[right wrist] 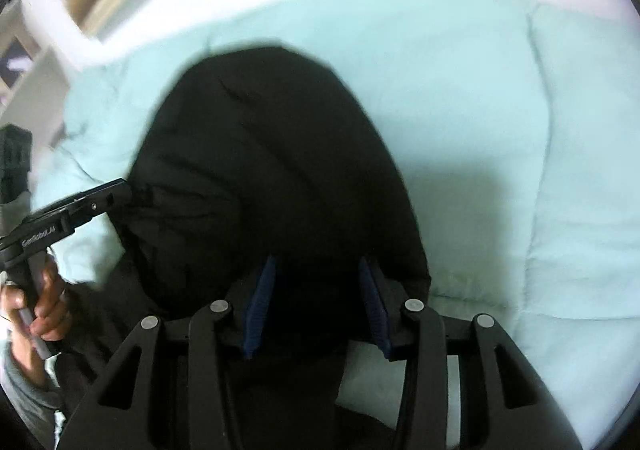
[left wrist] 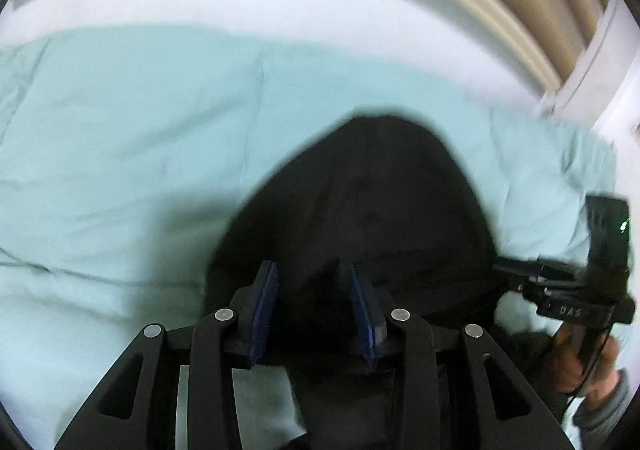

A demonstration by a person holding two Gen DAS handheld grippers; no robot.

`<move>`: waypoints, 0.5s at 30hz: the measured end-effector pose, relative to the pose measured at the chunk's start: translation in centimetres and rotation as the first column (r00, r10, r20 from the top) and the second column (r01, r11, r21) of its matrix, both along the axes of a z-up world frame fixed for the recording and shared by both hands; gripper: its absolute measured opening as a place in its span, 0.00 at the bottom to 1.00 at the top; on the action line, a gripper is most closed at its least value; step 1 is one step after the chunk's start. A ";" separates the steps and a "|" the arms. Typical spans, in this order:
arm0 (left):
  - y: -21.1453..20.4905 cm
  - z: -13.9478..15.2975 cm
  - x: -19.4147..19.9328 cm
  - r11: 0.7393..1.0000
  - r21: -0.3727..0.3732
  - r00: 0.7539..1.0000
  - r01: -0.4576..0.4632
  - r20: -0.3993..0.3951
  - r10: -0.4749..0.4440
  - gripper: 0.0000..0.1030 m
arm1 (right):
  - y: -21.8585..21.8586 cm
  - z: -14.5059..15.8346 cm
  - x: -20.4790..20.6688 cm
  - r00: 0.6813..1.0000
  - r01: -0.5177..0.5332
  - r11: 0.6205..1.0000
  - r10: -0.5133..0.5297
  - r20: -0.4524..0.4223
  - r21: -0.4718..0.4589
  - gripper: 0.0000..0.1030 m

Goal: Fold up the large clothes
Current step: 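Grasp the hood with the right tool while the left tool holds it, lift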

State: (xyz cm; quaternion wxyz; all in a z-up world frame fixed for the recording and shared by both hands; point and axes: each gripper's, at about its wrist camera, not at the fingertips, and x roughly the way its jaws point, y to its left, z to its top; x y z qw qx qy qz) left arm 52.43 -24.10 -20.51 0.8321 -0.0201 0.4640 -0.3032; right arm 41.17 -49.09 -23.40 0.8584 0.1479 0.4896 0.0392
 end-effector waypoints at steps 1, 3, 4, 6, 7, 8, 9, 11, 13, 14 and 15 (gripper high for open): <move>0.6 0.8 0.4 1.000 -0.022 1.000 -0.016 0.011 0.016 0.37 | -0.5 0.5 -0.4 1.000 0.006 1.000 -0.006 0.019 0.012 0.47; 1.4 1.7 1.4 0.998 -0.050 0.999 -0.040 0.014 0.041 0.43 | -1.9 1.2 -0.5 0.999 0.019 0.999 -0.021 0.045 0.027 0.51; 1.8 1.8 2.1 0.997 -0.054 0.999 -0.052 0.012 0.053 0.45 | -2.4 1.2 0.0 0.999 0.026 0.999 -0.027 0.046 0.029 0.53; 2.8 1.1 3.6 0.997 -0.048 0.998 -0.066 -0.012 0.066 0.54 | -3.6 1.3 0.2 0.998 0.042 0.998 -0.043 0.041 0.039 0.63; 2.3 0.7 4.1 0.997 -0.055 0.997 -0.061 -0.041 0.059 0.56 | -4.1 1.1 0.7 0.998 0.042 0.998 -0.044 0.039 0.056 0.64; 1.1 0.2 3.9 0.996 -0.067 0.996 -0.052 -0.073 0.047 0.56 | -4.3 1.2 1.6 0.999 0.038 0.996 -0.041 0.033 0.076 0.64; 0.6 -0.3 4.3 0.996 -0.079 0.993 -0.049 -0.113 0.039 0.56 | -4.7 0.5 2.1 0.999 0.034 0.994 -0.037 0.018 0.105 0.64; -0.4 -1.8 5.0 0.994 -0.100 0.983 -0.045 -0.183 0.026 0.56 | -5.2 -0.5 2.6 1.000 0.023 0.991 -0.024 0.003 0.133 0.64; -0.3 -3.3 5.8 0.994 -0.100 0.977 -0.045 -0.213 0.023 0.56 | -5.2 -1.5 3.2 1.000 -0.006 0.987 0.008 -0.012 0.160 0.65; -0.2 -3.8 6.1 0.993 -0.108 0.974 -0.041 -0.225 0.015 0.56 | -5.1 -1.9 3.6 0.999 -0.023 0.985 0.027 -0.023 0.172 0.65; -0.6 -4.4 6.2 0.992 -0.122 0.971 -0.033 -0.237 0.003 0.56 | -5.1 -2.0 4.3 0.998 -0.038 0.983 0.045 -0.033 0.177 0.65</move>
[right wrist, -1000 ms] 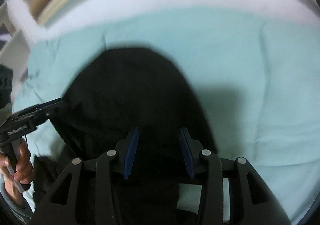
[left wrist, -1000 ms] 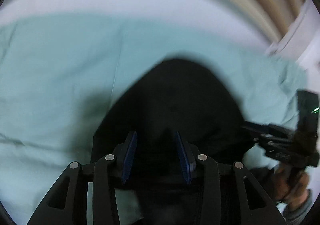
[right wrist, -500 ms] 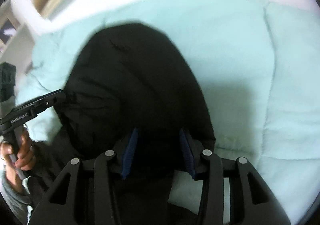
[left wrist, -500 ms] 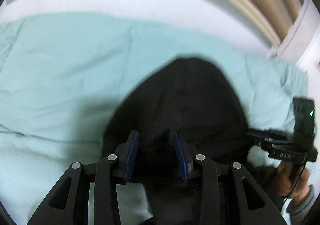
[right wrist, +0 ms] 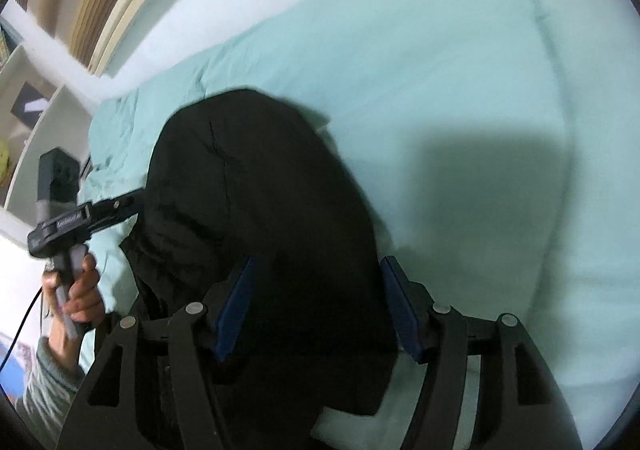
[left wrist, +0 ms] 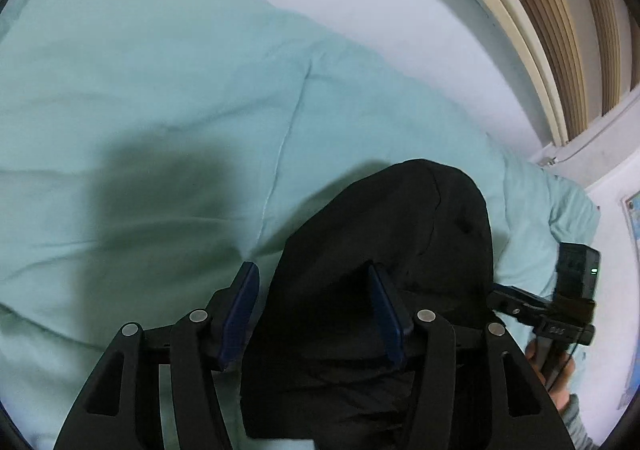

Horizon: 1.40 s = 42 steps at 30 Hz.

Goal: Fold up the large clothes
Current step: 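Grasp the hood with the right tool while the left tool holds it, lift, then lay the held hood down onto the jacket body with both tools and release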

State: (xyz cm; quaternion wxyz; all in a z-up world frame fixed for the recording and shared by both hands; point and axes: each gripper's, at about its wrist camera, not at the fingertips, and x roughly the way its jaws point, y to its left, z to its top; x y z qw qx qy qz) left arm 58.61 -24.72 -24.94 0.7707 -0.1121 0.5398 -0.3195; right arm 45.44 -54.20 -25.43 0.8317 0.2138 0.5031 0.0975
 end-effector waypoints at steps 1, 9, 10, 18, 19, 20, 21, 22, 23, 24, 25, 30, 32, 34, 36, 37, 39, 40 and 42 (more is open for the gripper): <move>-0.1 -0.5 0.2 1.000 -0.021 1.000 0.015 -0.019 -0.016 0.56 | 0.1 -0.4 0.3 1.000 -0.012 1.000 0.012 -0.008 -0.002 0.65; -1.4 -2.8 1.2 0.996 -0.072 0.996 0.052 -0.073 -0.057 0.51 | 1.3 -2.0 2.1 0.998 -0.062 0.998 0.063 -0.027 0.033 0.52; -1.8 -2.5 0.8 0.996 -0.056 0.997 0.062 -0.039 -0.065 0.42 | 1.5 -1.8 2.0 0.998 -0.062 0.998 0.063 -0.021 0.029 0.48; -2.0 4.0 -4.9 0.985 0.016 0.968 0.171 0.184 -0.171 0.09 | 4.2 4.1 -3.0 0.988 -0.098 0.982 0.115 0.102 -0.159 0.18; -1.6 5.5 -6.2 0.983 0.010 0.960 0.184 0.214 -0.181 0.09 | 4.5 5.1 -4.0 0.986 -0.096 0.978 0.119 0.118 -0.184 0.18; -1.2 6.6 -7.0 0.982 0.001 0.955 0.191 0.232 -0.186 0.09 | 5.0 6.5 -5.6 0.981 -0.095 0.970 0.130 0.146 -0.225 0.18; -0.5 8.0 -8.3 0.980 -0.014 0.947 0.199 0.259 -0.189 0.09 | 5.7 8.0 -7.3 0.972 -0.094 0.958 0.147 0.182 -0.270 0.18; 0.1 9.4 -9.7 0.978 -0.021 0.938 0.206 0.288 -0.191 0.09 | 6.3 9.2 -8.8 0.964 -0.090 0.949 0.159 0.211 -0.302 0.18; 1.0 10.5 -10.7 0.977 -0.024 0.931 0.211 0.309 -0.194 0.09 | 7.1 10.5 -10.5 0.957 -0.082 0.941 0.166 0.239 -0.328 0.17; 2.1 11.9 -12.1 0.975 -0.030 0.922 0.221 0.332 -0.199 0.09 | 7.9 11.6 -12.2 0.949 -0.071 0.935 0.170 0.264 -0.347 0.17; 2.8 12.8 -13.1 0.974 -0.031 0.916 0.226 0.347 -0.201 0.09 | 8.6 12.4 -13.3 0.945 -0.062 0.931 0.171 0.280 -0.359 0.17; 5.2 17.7 -21.7 0.968 -0.001 0.871 0.250 0.436 -0.225 0.09 | 12.5 16.5 -21.4 0.923 -0.016 0.906 0.176 0.343 -0.423 0.17; 6.8 18.7 -25.7 0.967 0.027 0.861 0.252 0.451 -0.236 0.10 | 13.9 17.4 -24.6 0.918 -0.007 0.898 0.181 0.353 -0.440 0.17; 8.4 18.7 -29.1 0.966 0.062 0.860 0.250 0.444 -0.251 0.10 | 15.3 17.5 -27.6 0.919 -0.007 0.888 0.186 0.347 -0.460 0.17; 10.2 17.3 -32.6 0.963 0.121 0.874 0.239 0.405 -0.268 0.13 | 16.5 16.5 -30.3 0.935 -0.023 0.881 0.187 0.303 -0.473 0.18; 11.0 16.1 -34.1 0.963 0.146 0.891 0.228 0.368 -0.267 0.13 | 16.8 15.8 -31.2 0.943 -0.033 0.882 0.183 0.278 -0.470 0.19; 12.6 13.8 -36.3 0.964 0.171 0.924 0.205 0.290 -0.248 0.14 | 17.1 12.8 -33.3 0.974 -0.067 0.907 0.150 0.171 -0.415 0.23; 13.6 12.0 -37.6 0.965 0.186 0.945 0.186 0.235 -0.227 0.14 | 17.0 11.4 -34.2 0.983 -0.079 0.919 0.135 0.121 -0.387 0.25; 15.1 10.1 -39.5 0.967 0.207 0.967 0.151 0.173 -0.188 0.13 | 16.8 9.0 -36.2 0.995 -0.079 0.939 0.095 0.029 -0.334 0.27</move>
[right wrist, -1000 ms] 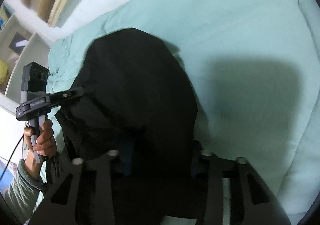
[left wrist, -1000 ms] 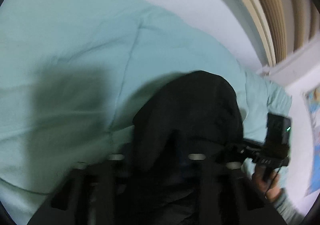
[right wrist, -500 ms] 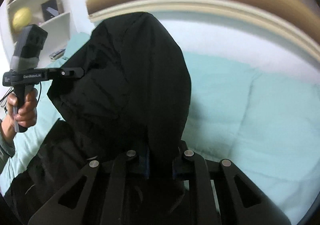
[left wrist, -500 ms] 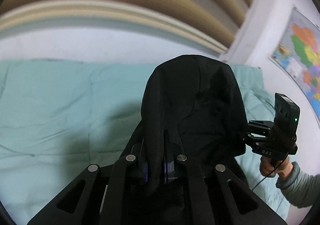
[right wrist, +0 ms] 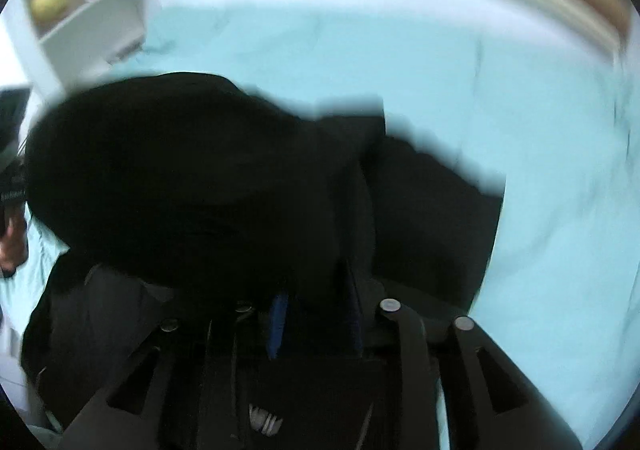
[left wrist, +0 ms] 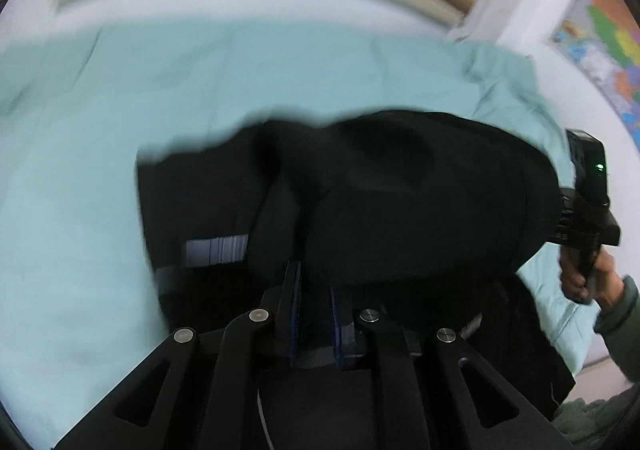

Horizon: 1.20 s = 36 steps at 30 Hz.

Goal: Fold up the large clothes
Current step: 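Lay the held hood down onto the jacket body with both tools and release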

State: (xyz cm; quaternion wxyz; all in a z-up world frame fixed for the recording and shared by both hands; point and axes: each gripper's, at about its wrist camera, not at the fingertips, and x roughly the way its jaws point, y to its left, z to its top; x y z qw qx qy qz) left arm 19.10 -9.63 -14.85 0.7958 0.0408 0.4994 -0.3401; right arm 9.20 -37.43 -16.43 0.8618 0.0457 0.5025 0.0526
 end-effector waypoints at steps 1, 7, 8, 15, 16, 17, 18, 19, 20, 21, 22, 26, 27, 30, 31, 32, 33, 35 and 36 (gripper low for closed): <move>0.8 -0.5 -1.0 1.000 0.003 0.999 -0.028 -0.022 0.028 0.12 | -0.1 -0.8 -1.2 0.999 0.013 1.000 -0.012 -0.037 0.024 0.27; 2.8 4.1 -1.6 0.987 -0.083 0.990 -0.137 0.016 0.139 0.12 | -0.3 1.8 -4.8 0.997 0.062 0.996 -0.059 -0.046 0.070 0.29; 2.9 4.7 -1.5 0.986 -0.094 0.989 -0.140 0.030 0.144 0.12 | -0.5 3.1 -4.6 0.997 0.069 0.994 -0.067 -0.026 0.083 0.30; -2.6 9.3 1.7 0.985 -0.143 0.991 -0.098 0.079 0.110 0.14 | 0.4 9.5 0.2 0.990 0.084 0.971 -0.107 0.091 0.223 0.49; -3.5 9.2 2.2 0.987 -0.136 0.992 -0.091 0.075 0.102 0.14 | 1.0 9.6 0.8 0.989 0.086 0.969 -0.110 0.096 0.231 0.49; -4.5 8.9 2.7 0.988 -0.127 0.994 -0.084 0.061 0.092 0.14 | 1.9 9.6 1.9 0.989 0.088 0.969 -0.113 0.099 0.232 0.49; -5.3 8.2 3.0 0.990 -0.120 0.996 -0.075 0.041 0.080 0.14 | 2.6 9.1 2.9 0.989 0.094 0.970 -0.116 0.089 0.224 0.49; -5.9 7.3 3.1 0.991 -0.115 0.998 -0.062 0.017 0.064 0.14 | 3.3 8.2 3.8 0.990 0.101 0.971 -0.119 0.073 0.216 0.49; -6.3 6.2 3.1 0.994 -0.103 0.999 -0.046 -0.012 0.045 0.14 | 4.0 7.1 4.5 0.992 0.102 0.972 -0.114 0.049 0.211 0.49; -6.8 5.0 3.1 0.996 -0.082 0.999 -0.029 -0.038 0.026 0.14 | 4.8 6.0 4.9 0.994 0.098 0.975 -0.105 0.024 0.201 0.49; -6.9 3.8 2.9 0.998 -0.060 0.998 -0.016 -0.056 0.013 0.14 | 5.1 4.8 5.1 0.995 0.097 0.979 -0.100 0.004 0.181 0.49; -7.0 -3.1 2.6 1.000 0.029 0.983 0.007 -0.182 -0.002 0.15 | 6.3 -2.2 5.9 0.988 0.102 0.989 -0.088 -0.127 0.111 0.49; -6.9 -5.0 2.6 0.999 0.051 0.976 -0.004 -0.215 0.015 0.16 | 6.3 -4.3 5.6 0.981 0.112 0.988 -0.092 -0.171 0.109 0.48; -6.6 -9.2 2.7 0.998 0.054 0.961 -0.044 -0.269 0.057 0.16 | 5.8 -8.8 4.9 0.969 0.143 0.982 -0.114 -0.219 0.125 0.48; -6.5 -9.6 2.7 0.997 0.047 0.961 -0.057 -0.270 0.068 0.16 | 5.7 -9.4 4.8 0.970 0.150 0.980 -0.121 -0.211 0.128 0.48; -6.5 -9.9 2.8 0.996 0.043 0.959 -0.072 -0.270 0.081 0.16 | 5.7 -10.0 4.9 0.971 0.154 0.980 -0.126 -0.205 0.124 0.48; -6.6 -10.0 2.9 0.995 0.043 0.958 -0.085 -0.272 0.094 0.16 | 5.8 -10.2 5.2 0.970 0.155 0.981 -0.129 -0.207 0.116 0.48; -6.5 -9.5 2.8 0.994 0.041 0.958 -0.097 -0.267 0.104 0.16 | 5.9 -10.0 5.5 0.968 0.156 0.982 -0.130 -0.214 0.110 0.49; -6.3 -8.8 2.5 0.995 0.034 0.961 -0.098 -0.256 0.103 0.16 | 5.9 -9.4 5.3 0.969 0.151 0.982 -0.125 -0.212 0.115 0.49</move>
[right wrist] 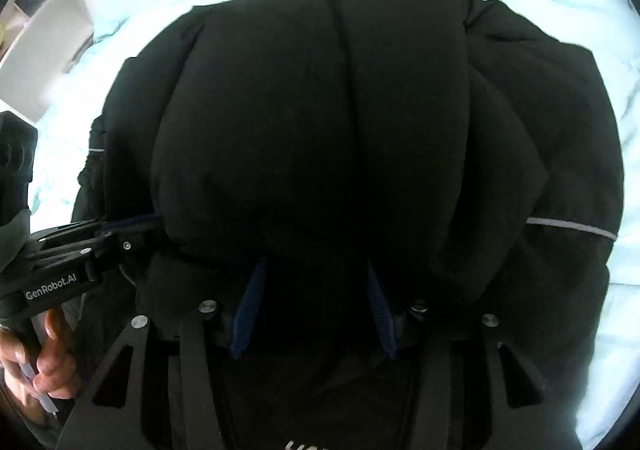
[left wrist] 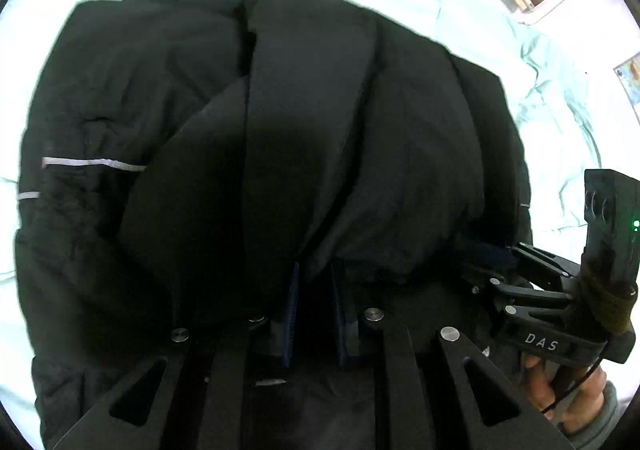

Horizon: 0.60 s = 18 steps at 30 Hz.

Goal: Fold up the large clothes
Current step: 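Lay the held hood down onto the jacket body with both tools and release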

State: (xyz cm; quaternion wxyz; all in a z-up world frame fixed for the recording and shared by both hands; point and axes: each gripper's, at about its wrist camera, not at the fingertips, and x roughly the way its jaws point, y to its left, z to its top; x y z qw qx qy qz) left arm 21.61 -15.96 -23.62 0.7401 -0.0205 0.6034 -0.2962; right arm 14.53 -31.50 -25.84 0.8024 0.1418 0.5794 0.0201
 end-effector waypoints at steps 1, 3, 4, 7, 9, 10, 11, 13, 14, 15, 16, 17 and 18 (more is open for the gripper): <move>0.3 0.7 -0.3 1.000 -0.009 1.000 0.002 0.010 -0.002 0.16 | -0.1 0.9 -0.3 1.000 -0.006 1.000 0.006 0.010 0.010 0.49; 1.0 2.8 -1.5 0.999 -0.049 0.999 0.017 0.030 -0.016 0.16 | -0.1 2.6 -1.3 0.999 -0.015 0.999 0.014 0.033 0.038 0.52; 1.3 3.7 -2.2 0.997 -0.071 0.999 0.024 0.035 -0.021 0.16 | -0.1 3.7 -2.2 0.998 -0.024 0.998 0.020 0.056 0.055 0.53; 2.0 5.3 -4.1 0.990 -0.135 0.999 0.043 0.034 -0.039 0.17 | 0.8 5.3 -4.2 0.994 -0.060 0.997 0.054 0.092 0.058 0.53; 1.7 4.2 -4.8 0.995 -0.094 1.000 0.026 0.017 -0.024 0.17 | 1.5 4.0 -4.5 0.996 -0.068 0.998 0.067 0.054 0.007 0.53; 1.2 2.8 -4.9 0.999 -0.033 1.000 0.019 0.001 -0.019 0.17 | 1.8 2.8 -4.4 0.997 -0.072 0.997 0.072 0.022 -0.002 0.53; 0.8 1.7 -4.9 1.000 0.015 1.000 0.013 -0.015 -0.013 0.20 | 1.9 1.3 -4.0 0.997 -0.073 0.997 0.073 -0.013 0.001 0.53; 0.5 -0.2 -4.7 0.999 0.040 0.999 -0.011 -0.045 0.013 0.19 | 2.0 -0.4 -3.5 0.997 -0.064 0.998 0.064 -0.037 0.008 0.53; 0.6 -0.1 -4.7 0.999 0.040 0.999 -0.017 -0.048 0.019 0.19 | 2.1 -0.6 -3.4 0.997 -0.065 0.998 0.064 -0.040 0.001 0.53; 0.6 0.4 -4.7 0.999 0.042 0.999 -0.017 -0.043 0.018 0.19 | 2.2 -0.2 -3.3 0.997 -0.065 0.998 0.065 -0.041 -0.005 0.53; 0.7 1.3 -5.1 0.999 0.042 1.000 -0.007 -0.020 0.008 0.20 | 2.2 0.4 -3.4 0.997 -0.064 0.998 0.064 -0.035 -0.004 0.53; 0.9 2.1 -5.4 0.999 0.043 1.000 0.003 0.001 -0.003 0.20 | 2.1 1.2 -3.7 0.998 -0.063 0.998 0.063 -0.023 0.000 0.53; 0.9 2.9 -5.8 0.999 0.050 1.000 0.009 0.014 -0.010 0.20 | 2.1 1.9 -4.0 0.998 -0.061 0.998 0.061 -0.012 0.004 0.53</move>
